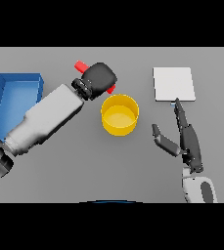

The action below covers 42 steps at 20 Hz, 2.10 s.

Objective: Pick up the red beaker and tilt it to pour out 1 green nut into yellow bowl. Pick up the yellow bowl and place it on the metallic measuring scale.

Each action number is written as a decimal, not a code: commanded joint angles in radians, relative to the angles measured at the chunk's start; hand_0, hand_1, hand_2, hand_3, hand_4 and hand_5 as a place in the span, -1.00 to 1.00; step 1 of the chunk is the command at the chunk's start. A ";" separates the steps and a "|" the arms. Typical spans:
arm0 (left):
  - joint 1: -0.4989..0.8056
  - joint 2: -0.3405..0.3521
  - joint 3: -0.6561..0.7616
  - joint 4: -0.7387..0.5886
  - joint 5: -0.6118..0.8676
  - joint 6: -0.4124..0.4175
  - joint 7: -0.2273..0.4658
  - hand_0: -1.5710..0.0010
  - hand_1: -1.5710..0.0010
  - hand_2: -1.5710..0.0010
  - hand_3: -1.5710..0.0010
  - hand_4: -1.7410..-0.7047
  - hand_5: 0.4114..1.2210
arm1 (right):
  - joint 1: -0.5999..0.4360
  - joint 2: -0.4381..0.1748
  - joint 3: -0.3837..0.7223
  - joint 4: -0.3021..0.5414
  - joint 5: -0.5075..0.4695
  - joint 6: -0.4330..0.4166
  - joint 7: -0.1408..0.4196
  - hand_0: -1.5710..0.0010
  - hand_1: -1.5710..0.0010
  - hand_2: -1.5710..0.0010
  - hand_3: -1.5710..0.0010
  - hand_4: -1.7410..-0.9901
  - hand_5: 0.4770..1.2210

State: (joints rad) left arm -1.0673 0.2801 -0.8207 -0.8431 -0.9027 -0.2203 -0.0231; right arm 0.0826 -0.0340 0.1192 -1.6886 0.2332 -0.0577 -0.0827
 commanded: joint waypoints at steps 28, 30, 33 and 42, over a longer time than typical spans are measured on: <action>-0.409 -0.074 -0.548 0.210 -0.257 -0.001 -0.136 -1.00 -1.00 -1.00 -1.00 -0.96 1.00 | 0.007 -0.007 -0.001 -0.014 0.022 -0.019 -0.027 1.00 1.00 1.00 1.00 0.56 -0.57; -0.482 -0.052 -0.548 0.249 -0.274 0.028 -0.133 -1.00 -1.00 -1.00 -1.00 -0.96 1.00 | -0.004 -0.010 0.001 -0.005 0.020 -0.011 -0.032 1.00 1.00 1.00 1.00 0.57 -0.54; -0.553 -0.009 -0.472 0.326 -0.254 0.082 -0.134 -1.00 -1.00 -1.00 -0.50 -0.98 1.00 | -0.003 -0.010 0.008 -0.008 0.033 -0.016 -0.047 1.00 1.00 1.00 1.00 0.55 -0.51; -0.651 0.135 0.072 0.679 0.275 0.109 0.028 -1.00 -1.00 -1.00 -0.78 -0.99 1.00 | -0.038 -0.017 0.008 0.034 0.071 -0.043 -0.037 1.00 1.00 1.00 1.00 0.59 -0.59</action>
State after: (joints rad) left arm -1.7177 0.4165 -0.7496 -0.1637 -0.6261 -0.1125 0.0066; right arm 0.0441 -0.0509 0.1272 -1.6550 0.3043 -0.1008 -0.1158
